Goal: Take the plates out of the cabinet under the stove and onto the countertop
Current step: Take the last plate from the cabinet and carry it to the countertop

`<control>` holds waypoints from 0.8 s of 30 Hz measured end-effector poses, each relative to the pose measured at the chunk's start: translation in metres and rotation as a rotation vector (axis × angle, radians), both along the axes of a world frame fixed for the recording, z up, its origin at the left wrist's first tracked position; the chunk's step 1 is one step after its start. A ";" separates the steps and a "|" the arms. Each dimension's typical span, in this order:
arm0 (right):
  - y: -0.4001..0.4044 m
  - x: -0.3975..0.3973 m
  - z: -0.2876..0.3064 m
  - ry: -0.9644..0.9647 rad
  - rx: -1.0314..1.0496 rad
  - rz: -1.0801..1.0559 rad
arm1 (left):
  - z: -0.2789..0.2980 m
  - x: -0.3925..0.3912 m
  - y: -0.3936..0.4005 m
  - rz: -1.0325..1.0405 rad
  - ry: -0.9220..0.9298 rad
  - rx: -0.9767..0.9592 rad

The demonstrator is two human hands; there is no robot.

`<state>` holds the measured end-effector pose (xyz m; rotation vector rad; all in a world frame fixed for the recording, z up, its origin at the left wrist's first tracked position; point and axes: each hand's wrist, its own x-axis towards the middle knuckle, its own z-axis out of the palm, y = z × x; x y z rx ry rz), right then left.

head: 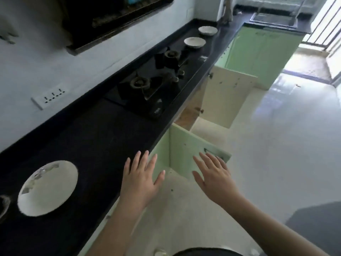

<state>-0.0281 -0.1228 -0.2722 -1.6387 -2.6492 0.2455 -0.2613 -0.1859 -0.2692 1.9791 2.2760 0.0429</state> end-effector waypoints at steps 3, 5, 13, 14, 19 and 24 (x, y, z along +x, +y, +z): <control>0.000 0.060 0.002 0.049 -0.006 -0.122 | 0.002 0.047 0.028 -0.116 -0.004 0.008; 0.000 0.100 0.005 0.065 -0.008 -0.191 | 0.002 0.083 0.041 -0.182 -0.029 0.003; -0.007 0.216 0.005 0.074 -0.032 -0.401 | 0.000 0.208 0.087 -0.375 -0.074 -0.036; -0.006 0.226 0.003 0.072 -0.040 -0.417 | 0.000 0.217 0.093 -0.395 -0.082 -0.046; 0.006 0.261 -0.005 0.053 -0.060 -0.493 | 0.000 0.249 0.118 -0.469 -0.095 -0.077; 0.041 0.276 -0.014 0.029 -0.056 -0.521 | -0.001 0.265 0.167 -0.547 -0.022 -0.008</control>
